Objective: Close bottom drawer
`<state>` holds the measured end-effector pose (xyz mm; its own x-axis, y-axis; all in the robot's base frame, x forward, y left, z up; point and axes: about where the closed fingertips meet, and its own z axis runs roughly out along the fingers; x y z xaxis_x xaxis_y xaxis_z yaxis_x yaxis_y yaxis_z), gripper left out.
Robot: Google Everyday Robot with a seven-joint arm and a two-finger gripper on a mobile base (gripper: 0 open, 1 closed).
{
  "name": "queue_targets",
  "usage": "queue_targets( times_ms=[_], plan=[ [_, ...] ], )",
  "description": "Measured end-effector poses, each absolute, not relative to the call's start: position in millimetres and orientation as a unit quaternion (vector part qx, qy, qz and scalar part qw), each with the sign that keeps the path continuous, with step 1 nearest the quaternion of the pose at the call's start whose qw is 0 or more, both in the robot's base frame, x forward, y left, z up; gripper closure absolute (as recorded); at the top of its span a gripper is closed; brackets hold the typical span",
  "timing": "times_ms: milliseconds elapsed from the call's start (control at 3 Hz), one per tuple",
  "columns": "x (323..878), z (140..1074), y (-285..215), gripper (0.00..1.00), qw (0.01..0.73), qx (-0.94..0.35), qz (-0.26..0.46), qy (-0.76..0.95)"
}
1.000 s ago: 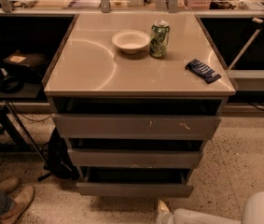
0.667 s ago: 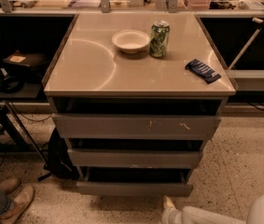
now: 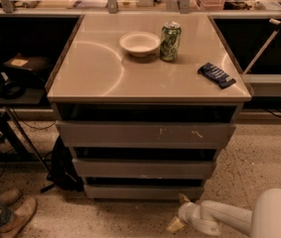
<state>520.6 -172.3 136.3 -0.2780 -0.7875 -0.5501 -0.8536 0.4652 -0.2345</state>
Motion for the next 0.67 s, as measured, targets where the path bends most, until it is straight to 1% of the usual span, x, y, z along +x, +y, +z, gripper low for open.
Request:
queue_targets(
  times_ms=[667],
  plan=[
    [520.4,137.7,-174.7,0.00,0.315,-0.515,0.054,0.796]
  ],
)
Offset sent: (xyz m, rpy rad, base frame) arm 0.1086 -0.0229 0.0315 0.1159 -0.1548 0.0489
